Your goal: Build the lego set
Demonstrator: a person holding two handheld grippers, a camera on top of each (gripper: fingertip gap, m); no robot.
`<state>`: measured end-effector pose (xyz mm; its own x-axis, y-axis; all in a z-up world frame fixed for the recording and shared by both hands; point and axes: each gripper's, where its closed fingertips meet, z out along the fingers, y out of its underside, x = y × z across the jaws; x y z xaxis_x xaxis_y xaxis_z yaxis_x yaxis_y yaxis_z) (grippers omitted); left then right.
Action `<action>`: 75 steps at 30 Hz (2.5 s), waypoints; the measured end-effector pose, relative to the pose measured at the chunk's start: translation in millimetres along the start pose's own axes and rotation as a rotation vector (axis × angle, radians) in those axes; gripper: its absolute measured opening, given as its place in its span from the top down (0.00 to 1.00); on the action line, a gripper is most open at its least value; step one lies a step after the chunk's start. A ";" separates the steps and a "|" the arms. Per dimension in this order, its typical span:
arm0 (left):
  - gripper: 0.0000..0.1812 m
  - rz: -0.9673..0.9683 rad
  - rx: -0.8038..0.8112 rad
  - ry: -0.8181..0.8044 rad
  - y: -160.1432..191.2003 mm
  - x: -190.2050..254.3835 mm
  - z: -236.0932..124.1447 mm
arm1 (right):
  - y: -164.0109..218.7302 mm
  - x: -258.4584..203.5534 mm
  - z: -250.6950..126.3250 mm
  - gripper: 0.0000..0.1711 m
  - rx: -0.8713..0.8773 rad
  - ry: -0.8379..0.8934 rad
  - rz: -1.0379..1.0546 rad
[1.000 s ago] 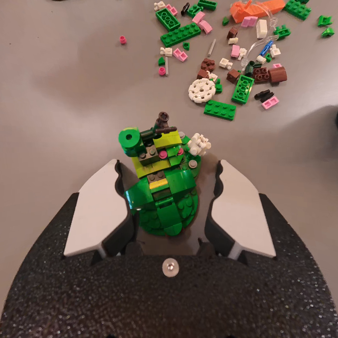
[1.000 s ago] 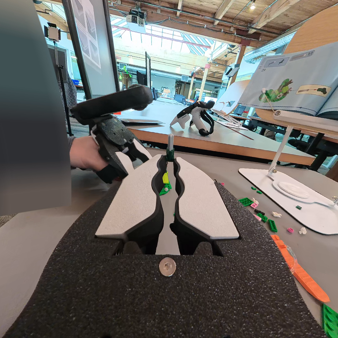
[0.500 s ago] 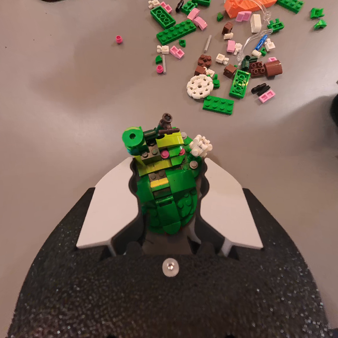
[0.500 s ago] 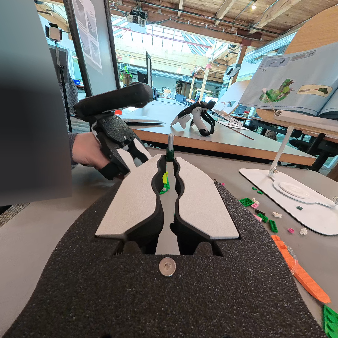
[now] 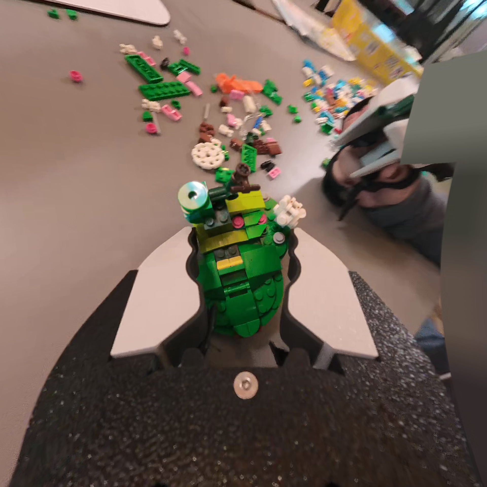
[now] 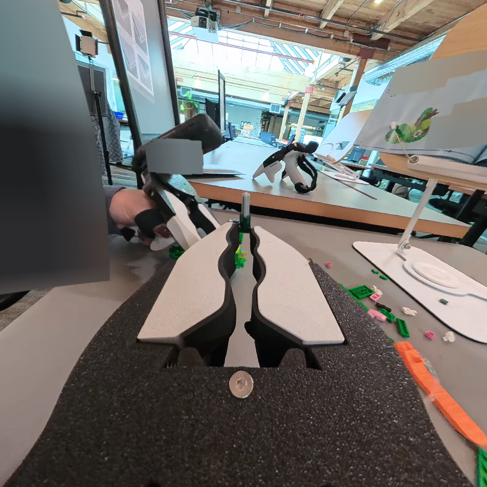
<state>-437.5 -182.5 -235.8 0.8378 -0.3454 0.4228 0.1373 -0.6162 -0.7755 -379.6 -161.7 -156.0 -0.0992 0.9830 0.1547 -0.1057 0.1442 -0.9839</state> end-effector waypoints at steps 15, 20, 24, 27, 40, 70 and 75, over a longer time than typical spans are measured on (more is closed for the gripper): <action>0.63 0.028 -0.006 0.213 1.8 30.5 1.0 | 23.8 -17.2 11.7 0.96 -0.212 -0.147 0.147; 0.63 0.043 -0.023 0.310 5.0 43.6 -1.3 | 27.4 -25.4 11.5 0.96 -0.247 -0.197 0.135; 0.63 0.038 -0.028 0.322 5.7 44.5 -1.6 | 26.1 -27.8 7.7 0.96 -0.241 -0.240 0.166; 0.63 0.035 -0.029 0.317 5.8 43.8 -1.3 | 27.5 -30.0 6.3 0.96 -0.254 -0.263 0.168; 0.63 0.002 -0.032 0.257 5.6 36.5 2.3 | 37.3 -28.7 5.2 0.96 -0.329 -0.236 0.088; 0.64 0.174 -0.177 -0.089 23.4 27.8 22.1 | 46.9 -5.5 1.9 0.96 -0.388 -0.100 0.037; 0.55 0.234 -0.161 -0.062 20.2 31.8 9.7 | 42.3 -1.8 0.4 0.96 -0.350 -0.089 0.055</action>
<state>-402.9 -199.0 -242.6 0.8682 -0.4506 0.2080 -0.1447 -0.6308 -0.7623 -384.3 -157.5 -197.9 -0.1827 0.9788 0.0927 0.2456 0.1367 -0.9597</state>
